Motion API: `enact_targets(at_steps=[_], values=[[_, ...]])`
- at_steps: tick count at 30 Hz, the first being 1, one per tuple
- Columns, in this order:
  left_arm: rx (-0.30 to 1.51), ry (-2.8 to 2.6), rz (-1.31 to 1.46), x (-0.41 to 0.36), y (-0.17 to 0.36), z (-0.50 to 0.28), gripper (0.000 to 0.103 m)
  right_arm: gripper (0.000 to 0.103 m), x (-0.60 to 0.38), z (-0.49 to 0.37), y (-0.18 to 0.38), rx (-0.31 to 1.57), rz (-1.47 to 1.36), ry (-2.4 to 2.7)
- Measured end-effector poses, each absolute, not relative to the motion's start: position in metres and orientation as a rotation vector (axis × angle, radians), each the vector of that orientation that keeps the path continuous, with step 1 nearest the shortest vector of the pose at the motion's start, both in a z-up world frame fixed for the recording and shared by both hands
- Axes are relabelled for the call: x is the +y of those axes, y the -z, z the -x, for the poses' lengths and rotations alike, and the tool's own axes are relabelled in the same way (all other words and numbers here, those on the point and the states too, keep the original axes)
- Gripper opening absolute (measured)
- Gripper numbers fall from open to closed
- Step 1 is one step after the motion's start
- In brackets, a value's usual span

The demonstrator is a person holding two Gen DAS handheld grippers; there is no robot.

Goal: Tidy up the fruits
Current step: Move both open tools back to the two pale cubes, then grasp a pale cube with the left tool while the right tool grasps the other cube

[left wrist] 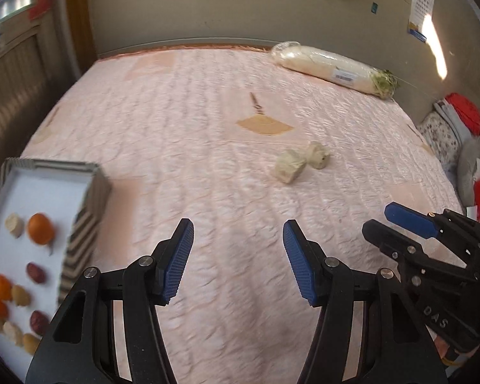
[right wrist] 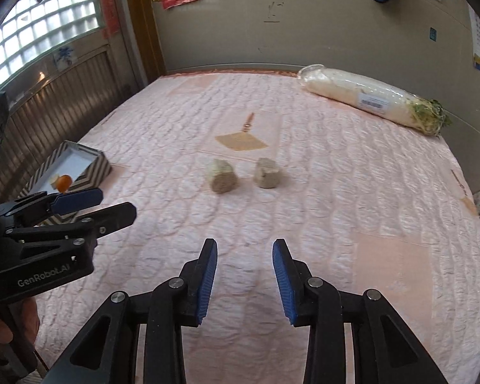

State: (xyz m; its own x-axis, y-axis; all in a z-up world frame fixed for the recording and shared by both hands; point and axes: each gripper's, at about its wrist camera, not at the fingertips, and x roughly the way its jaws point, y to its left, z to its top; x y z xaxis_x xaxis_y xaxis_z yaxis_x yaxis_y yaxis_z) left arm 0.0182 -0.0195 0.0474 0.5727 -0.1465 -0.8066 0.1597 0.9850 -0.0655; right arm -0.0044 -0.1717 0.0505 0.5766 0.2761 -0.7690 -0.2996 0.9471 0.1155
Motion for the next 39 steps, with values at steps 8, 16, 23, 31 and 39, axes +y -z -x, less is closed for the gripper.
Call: enact_targets(at_steps=[8,16,23,31,39], values=[[0.947,0.190,-0.056,-0.054,-0.030,-0.065,0.058,0.035,-0.201,-0.014,-0.043,0.908,-0.003,-0.316],[0.954,0.232,-0.027,-0.061,-0.019,-0.088,0.057,0.035,-0.205,-0.042,-0.036,0.913,-0.001,-0.330],[0.934,0.229,-0.035,-0.055,-0.024,-0.079,0.029,0.035,-0.188,-0.063,-0.036,0.894,0.018,-0.368],[0.935,0.145,-0.005,-0.027,-0.026,-0.059,0.029,0.035,-0.161,-0.095,-0.022,0.917,0.055,-0.392],[0.905,0.104,-0.009,-0.006,-0.037,-0.033,0.029,0.027,-0.158,-0.080,-0.027,0.880,0.030,-0.369]])
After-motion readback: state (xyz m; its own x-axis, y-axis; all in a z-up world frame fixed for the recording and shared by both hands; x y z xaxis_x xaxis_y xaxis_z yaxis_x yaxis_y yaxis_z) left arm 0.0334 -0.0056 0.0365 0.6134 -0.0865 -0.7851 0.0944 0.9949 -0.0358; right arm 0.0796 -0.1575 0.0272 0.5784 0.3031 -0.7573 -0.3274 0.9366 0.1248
